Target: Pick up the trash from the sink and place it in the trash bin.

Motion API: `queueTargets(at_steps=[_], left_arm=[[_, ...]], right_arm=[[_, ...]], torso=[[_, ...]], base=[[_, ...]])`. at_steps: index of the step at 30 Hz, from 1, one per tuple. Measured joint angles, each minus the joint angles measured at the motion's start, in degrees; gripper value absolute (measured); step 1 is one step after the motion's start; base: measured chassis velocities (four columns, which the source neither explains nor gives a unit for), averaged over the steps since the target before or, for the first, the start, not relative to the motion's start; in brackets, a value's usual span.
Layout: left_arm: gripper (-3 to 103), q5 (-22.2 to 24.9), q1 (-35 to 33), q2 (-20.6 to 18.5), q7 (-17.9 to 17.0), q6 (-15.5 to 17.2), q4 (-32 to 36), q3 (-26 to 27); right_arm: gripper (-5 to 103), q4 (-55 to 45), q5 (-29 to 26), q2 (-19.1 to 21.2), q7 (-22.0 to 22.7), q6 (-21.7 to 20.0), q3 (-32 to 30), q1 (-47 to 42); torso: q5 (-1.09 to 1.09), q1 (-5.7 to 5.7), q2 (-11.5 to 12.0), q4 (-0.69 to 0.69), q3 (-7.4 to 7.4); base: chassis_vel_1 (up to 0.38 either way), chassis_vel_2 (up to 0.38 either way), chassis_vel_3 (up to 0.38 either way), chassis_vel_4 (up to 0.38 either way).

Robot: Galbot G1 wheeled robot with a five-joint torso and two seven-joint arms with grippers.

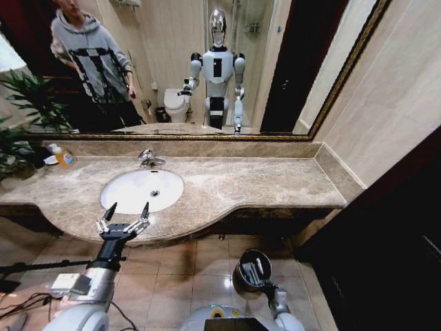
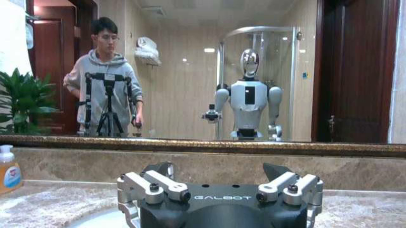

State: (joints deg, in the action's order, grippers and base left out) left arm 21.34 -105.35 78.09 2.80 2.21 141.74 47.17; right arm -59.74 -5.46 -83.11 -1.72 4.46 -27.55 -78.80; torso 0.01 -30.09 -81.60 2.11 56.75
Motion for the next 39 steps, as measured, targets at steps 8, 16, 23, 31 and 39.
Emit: queueTargets(at_steps=[8, 16, 23, 31, 39], left_arm=[[100, 0.0, 0.0, 0.0, 0.0, 0.0, 0.0, 0.0], [100, 0.0, 0.0, 0.0, 0.0, 0.0, 0.0, 0.0], [100, 0.0, 0.0, 0.0, 0.0, 0.0, 0.0, 0.0], [100, 0.0, 0.0, 0.0, 0.0, 0.0, 0.0, 0.0], [100, 0.0, 0.0, 0.0, 0.0, 0.0, 0.0, 0.0]], right_arm=[[0, 12.8, 2.1, -0.77, -1.09, 0.77, -0.26, 7.35], [0, 17.73, 2.51, -0.96, -1.32, 1.36, -0.26, 11.12], [0, 20.12, 3.03, -1.14, -1.41, 1.41, -0.26, 13.06], [0, 21.38, 3.56, -1.41, -1.39, 2.0, -0.35, 13.65], [15, 21.29, 4.17, -1.64, -1.08, 2.07, -0.36, 13.34]], torso=[[-0.01, 0.0, 0.0, 0.0, 0.0], [-0.01, 0.01, 0.0, 0.0, 0.0], [-0.01, 0.01, 0.0, 0.0, 0.0], [-0.01, 0.01, 0.0, 0.0, 0.0], [-0.01, 0.01, 0.0, 0.0, 0.0]], base=[[0.0, 0.0, 0.0, 0.0], [0.0, 0.0, 0.0, 0.0], [0.0, 0.0, 0.0, 0.0], [0.0, 0.0, 0.0, 0.0], [0.0, 0.0, 0.0, 0.0]])
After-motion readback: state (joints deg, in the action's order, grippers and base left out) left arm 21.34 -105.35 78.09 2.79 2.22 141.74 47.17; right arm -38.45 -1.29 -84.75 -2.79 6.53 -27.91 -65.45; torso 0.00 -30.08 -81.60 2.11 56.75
